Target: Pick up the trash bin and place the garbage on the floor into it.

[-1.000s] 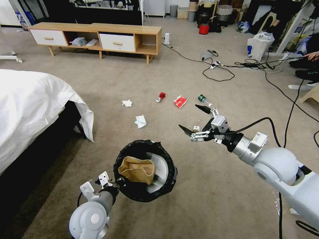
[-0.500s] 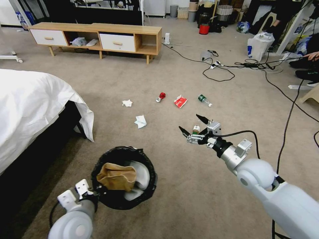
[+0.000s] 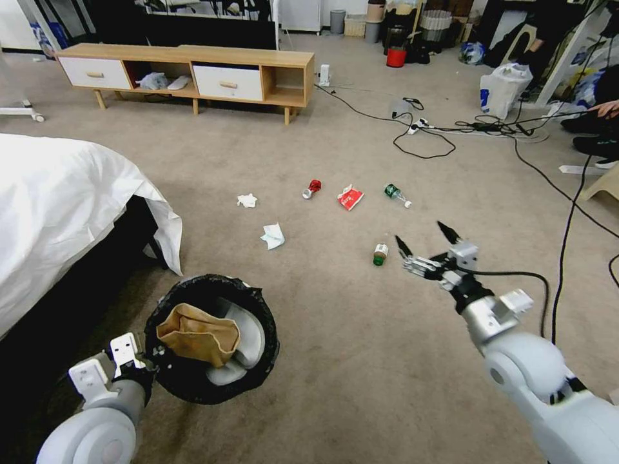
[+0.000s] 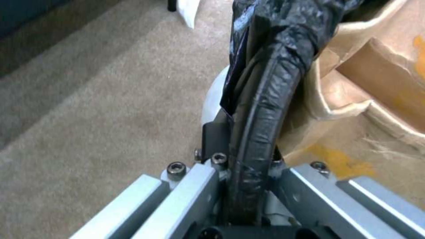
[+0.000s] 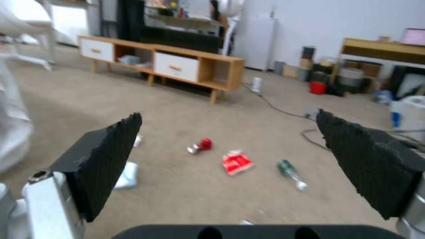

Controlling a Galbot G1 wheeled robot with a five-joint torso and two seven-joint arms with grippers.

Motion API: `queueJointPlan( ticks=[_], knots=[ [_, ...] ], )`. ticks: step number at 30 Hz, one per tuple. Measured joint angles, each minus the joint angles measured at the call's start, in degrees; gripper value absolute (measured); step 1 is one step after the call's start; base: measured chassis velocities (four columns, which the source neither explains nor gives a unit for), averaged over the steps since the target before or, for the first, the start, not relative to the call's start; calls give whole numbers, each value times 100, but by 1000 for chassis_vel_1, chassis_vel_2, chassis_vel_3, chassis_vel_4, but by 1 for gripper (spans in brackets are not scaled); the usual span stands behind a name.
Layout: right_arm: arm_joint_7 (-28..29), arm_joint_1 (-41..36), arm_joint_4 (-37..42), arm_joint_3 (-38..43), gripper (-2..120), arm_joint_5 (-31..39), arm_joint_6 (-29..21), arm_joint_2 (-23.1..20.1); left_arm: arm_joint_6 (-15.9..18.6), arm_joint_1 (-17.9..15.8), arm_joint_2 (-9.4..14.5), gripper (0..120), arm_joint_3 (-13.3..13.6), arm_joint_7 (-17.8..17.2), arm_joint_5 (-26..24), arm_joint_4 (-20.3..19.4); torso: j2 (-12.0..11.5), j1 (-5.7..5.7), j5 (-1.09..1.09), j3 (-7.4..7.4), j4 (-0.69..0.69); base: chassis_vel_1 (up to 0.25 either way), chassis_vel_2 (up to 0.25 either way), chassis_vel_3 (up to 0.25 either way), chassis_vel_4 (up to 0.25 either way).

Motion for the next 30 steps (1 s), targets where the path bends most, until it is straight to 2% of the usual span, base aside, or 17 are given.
queueJointPlan(
  ticks=[7,21,26,30],
  knots=[
    [-102,-515,228,545,100,-331,61,305,-8,5,306,0,-6,32,-141,-136,0,0,0,0,0,0,0,0,0],
    [-338,-1069,619,933,100,-1134,175,1062,-12,-36,437,0,100,111,-163,-336,0,0,-1,0,2,0,0,0,0],
    [-477,-1282,708,1139,100,-1291,250,1196,-12,-86,407,0,139,114,-141,-346,0,0,1,0,0,0,0,0,0],
    [-632,-1400,725,1267,100,-1397,314,1252,-27,-111,237,0,164,166,0,-317,0,0,-2,0,2,0,0,0,0]
  ],
)
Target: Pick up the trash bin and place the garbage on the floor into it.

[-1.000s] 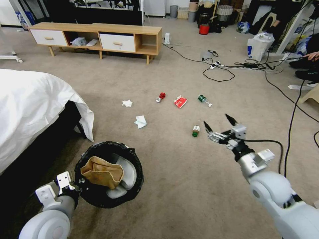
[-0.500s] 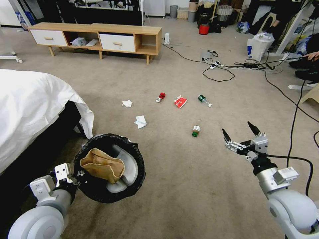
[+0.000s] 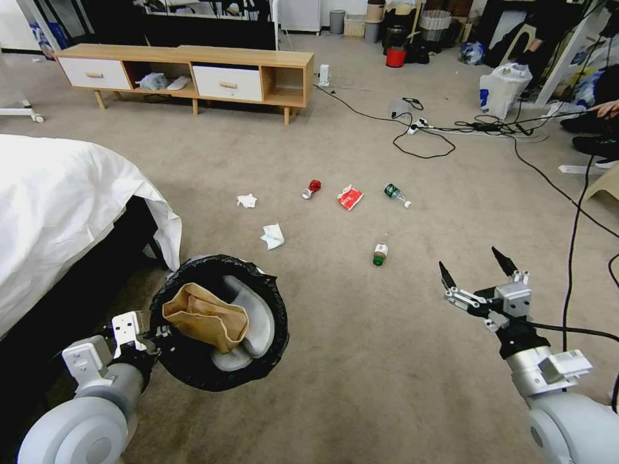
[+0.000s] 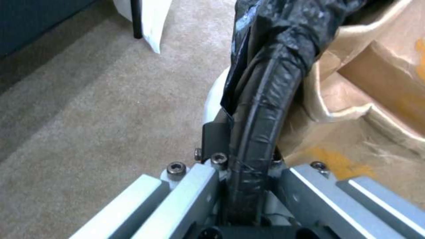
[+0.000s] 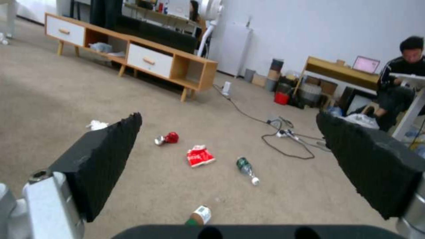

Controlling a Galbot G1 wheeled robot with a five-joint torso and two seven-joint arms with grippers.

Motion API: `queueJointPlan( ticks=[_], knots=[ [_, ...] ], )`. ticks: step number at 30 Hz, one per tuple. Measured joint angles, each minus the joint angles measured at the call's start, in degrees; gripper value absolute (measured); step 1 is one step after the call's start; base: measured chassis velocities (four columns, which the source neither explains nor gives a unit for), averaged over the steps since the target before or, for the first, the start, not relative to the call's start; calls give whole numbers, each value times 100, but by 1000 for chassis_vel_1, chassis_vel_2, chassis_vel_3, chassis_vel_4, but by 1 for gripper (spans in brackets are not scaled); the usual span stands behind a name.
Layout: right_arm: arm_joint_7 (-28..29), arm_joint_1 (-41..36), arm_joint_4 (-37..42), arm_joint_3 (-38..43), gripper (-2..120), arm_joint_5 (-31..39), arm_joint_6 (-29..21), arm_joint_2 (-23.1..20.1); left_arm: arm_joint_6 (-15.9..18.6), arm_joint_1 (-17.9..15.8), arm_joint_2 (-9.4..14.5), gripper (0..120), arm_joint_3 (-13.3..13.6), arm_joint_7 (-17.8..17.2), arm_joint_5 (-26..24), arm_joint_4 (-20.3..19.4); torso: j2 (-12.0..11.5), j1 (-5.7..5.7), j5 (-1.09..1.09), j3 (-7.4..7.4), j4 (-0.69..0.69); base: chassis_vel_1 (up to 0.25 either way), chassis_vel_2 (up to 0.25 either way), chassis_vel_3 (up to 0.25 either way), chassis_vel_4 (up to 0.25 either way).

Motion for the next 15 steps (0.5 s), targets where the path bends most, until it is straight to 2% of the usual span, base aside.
queueJointPlan(
  ticks=[7,15],
  knots=[
    [-67,-30,64,-12,100,-106,-54,320,-22,48,-115,0,46,17,115,5,0,0,2,0,0,0,0,0,0],
    [-93,-68,108,18,100,-107,-53,340,-31,41,-115,0,12,20,115,-19,0,0,2,0,0,0,0,0,0]
  ],
)
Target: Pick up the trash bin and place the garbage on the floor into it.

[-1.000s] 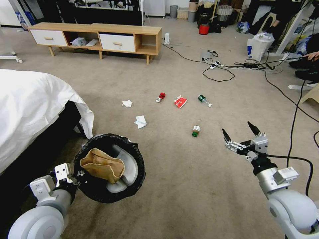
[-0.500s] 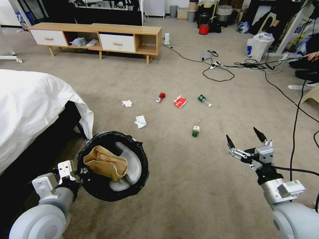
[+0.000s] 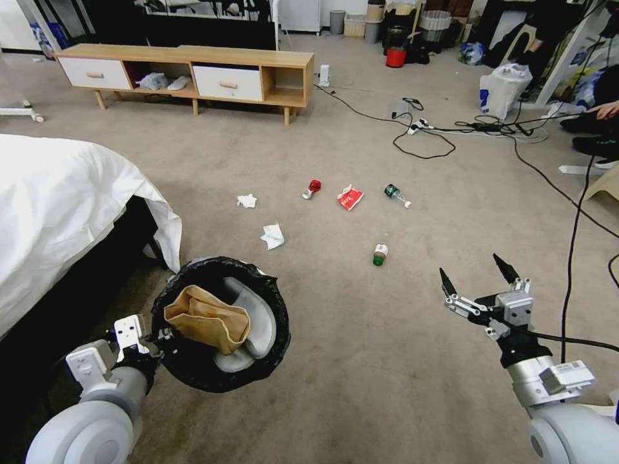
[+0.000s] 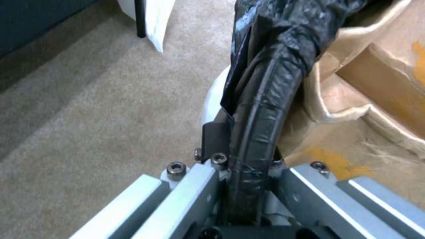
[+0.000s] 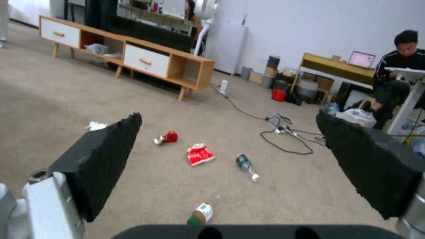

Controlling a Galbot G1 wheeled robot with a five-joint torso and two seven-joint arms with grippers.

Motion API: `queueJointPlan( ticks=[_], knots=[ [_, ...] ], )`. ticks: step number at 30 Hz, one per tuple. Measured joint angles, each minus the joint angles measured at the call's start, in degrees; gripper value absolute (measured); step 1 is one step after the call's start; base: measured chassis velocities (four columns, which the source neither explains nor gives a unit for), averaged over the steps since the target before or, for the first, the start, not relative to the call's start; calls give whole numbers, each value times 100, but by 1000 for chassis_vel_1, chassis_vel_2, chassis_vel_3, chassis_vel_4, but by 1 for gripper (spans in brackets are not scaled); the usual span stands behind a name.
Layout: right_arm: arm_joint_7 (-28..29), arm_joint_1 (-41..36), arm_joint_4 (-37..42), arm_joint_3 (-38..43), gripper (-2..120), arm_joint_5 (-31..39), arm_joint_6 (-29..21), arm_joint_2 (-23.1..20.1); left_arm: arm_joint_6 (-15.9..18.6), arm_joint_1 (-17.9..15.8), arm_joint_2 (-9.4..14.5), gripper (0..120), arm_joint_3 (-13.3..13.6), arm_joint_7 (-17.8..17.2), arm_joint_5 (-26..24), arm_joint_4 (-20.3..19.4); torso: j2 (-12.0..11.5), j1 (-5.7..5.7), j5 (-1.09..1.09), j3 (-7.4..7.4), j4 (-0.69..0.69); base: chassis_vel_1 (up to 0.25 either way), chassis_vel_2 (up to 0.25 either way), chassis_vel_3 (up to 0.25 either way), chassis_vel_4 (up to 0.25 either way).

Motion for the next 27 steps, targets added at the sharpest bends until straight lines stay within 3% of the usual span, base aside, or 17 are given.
queueJointPlan(
  ticks=[7,27],
  knots=[
    [-24,-43,40,87,100,27,9,7,-7,-31,-41,0,40,1,14,0,0,0,0,0,-1,-98,76,79,-91],
    [-188,-194,88,180,100,-26,84,191,-30,7,-41,0,61,23,54,1,0,0,-1,0,-1,-168,169,178,-170]
  ],
)
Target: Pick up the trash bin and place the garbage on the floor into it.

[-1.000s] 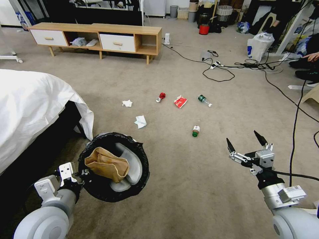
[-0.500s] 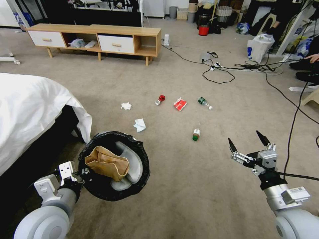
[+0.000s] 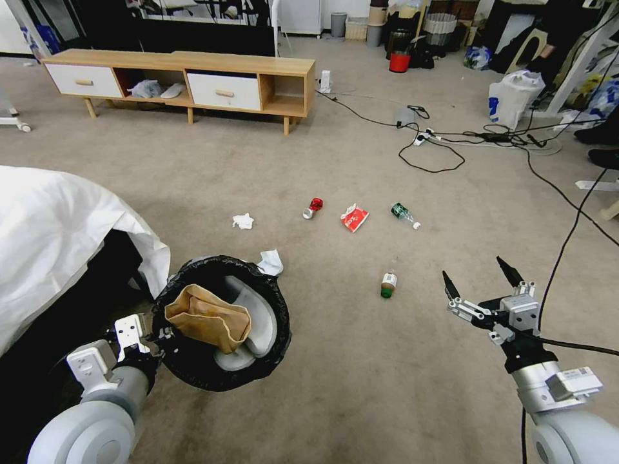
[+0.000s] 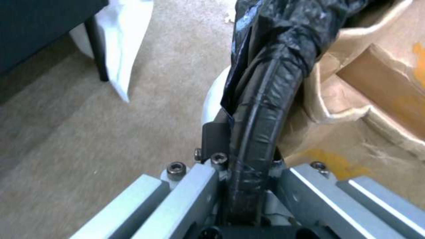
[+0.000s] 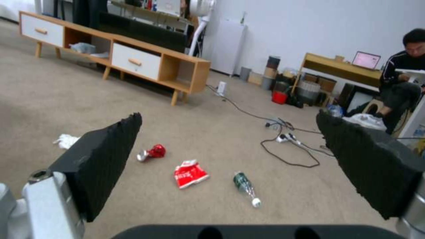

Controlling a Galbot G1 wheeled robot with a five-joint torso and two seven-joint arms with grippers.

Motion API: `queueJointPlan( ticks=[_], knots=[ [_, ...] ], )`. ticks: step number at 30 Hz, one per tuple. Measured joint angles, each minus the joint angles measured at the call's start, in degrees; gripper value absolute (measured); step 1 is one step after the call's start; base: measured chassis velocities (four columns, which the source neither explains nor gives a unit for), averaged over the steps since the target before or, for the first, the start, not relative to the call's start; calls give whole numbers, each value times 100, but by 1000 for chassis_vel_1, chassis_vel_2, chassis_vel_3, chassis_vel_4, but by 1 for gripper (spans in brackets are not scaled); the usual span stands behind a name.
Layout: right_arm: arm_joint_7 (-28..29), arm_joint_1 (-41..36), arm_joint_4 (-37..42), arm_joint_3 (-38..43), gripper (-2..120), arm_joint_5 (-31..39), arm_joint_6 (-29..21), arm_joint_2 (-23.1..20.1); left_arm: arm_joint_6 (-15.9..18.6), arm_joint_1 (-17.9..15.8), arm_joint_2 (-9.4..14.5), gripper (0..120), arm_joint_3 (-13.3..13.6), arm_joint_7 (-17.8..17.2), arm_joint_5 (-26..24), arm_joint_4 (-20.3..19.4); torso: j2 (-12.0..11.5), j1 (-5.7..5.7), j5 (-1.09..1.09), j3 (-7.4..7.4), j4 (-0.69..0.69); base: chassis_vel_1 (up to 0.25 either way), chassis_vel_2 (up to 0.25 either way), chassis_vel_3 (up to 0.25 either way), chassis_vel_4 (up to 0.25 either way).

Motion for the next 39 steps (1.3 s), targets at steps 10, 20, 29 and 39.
queueJointPlan(
  ticks=[10,20,29,39],
  knots=[
    [-102,-73,37,57,100,-14,16,75,-10,26,-19,0,19,36,51,0,0,0,2,0,1,-186,190,210,-195],
    [-165,-116,68,98,100,-16,16,99,-23,38,-39,0,35,68,102,4,0,0,0,0,1,-173,180,185,-181],
    [-190,-140,73,108,100,-23,26,142,-27,38,-38,0,36,74,107,15,0,0,0,1,1,-198,183,194,-197],
    [-246,-140,-17,79,100,-37,233,138,-31,38,-49,0,37,74,116,16,-1,0,0,1,1,-189,197,200,-186]
  ],
)
